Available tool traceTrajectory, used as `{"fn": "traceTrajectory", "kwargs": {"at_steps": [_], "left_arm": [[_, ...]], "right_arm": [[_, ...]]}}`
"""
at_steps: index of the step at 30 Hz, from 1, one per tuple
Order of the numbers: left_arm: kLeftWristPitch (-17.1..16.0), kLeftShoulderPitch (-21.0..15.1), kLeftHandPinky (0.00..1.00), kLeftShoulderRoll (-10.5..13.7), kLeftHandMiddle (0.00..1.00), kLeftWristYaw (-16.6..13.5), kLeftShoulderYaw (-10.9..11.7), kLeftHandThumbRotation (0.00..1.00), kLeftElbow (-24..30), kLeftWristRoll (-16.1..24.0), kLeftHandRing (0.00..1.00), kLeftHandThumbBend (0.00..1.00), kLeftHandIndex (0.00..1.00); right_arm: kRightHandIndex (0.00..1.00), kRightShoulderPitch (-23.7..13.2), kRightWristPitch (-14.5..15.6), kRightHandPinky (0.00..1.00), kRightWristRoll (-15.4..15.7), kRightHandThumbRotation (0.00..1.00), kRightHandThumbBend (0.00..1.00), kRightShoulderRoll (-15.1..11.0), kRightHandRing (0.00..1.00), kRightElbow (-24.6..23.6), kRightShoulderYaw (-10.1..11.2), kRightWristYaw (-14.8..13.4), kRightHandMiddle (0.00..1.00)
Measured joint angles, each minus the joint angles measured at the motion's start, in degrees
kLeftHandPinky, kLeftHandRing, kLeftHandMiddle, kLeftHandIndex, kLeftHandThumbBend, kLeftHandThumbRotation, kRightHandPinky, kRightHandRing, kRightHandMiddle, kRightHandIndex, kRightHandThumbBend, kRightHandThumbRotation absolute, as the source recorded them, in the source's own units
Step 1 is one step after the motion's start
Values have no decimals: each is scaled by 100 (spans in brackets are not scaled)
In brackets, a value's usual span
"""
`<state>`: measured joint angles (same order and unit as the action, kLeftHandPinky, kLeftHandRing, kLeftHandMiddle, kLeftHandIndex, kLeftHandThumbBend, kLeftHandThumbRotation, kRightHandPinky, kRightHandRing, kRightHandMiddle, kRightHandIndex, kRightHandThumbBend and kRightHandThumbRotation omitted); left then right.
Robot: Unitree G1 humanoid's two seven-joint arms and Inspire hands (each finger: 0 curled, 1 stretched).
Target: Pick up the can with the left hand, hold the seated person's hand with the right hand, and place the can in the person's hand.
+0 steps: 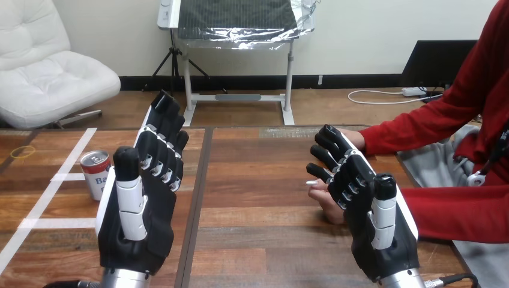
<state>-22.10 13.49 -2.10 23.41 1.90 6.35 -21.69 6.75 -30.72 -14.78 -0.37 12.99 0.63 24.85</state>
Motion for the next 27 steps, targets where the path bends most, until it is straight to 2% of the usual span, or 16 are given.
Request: {"fn": "traceTrajectory", "kwargs": {"at_steps": [22, 27], "left_arm": [[0, -3, 100, 11, 99, 0, 0, 95, -1, 14, 100, 71, 96], [-11, -23, 100, 51, 100, -49, 12, 96, -1, 232, 100, 73, 98]], "right_arm": [[92, 0, 0, 87, 4, 100, 91, 0, 92, 0, 2, -4, 92], [92, 0, 0, 87, 4, 100, 91, -1, 93, 0, 3, -4, 93]]}}
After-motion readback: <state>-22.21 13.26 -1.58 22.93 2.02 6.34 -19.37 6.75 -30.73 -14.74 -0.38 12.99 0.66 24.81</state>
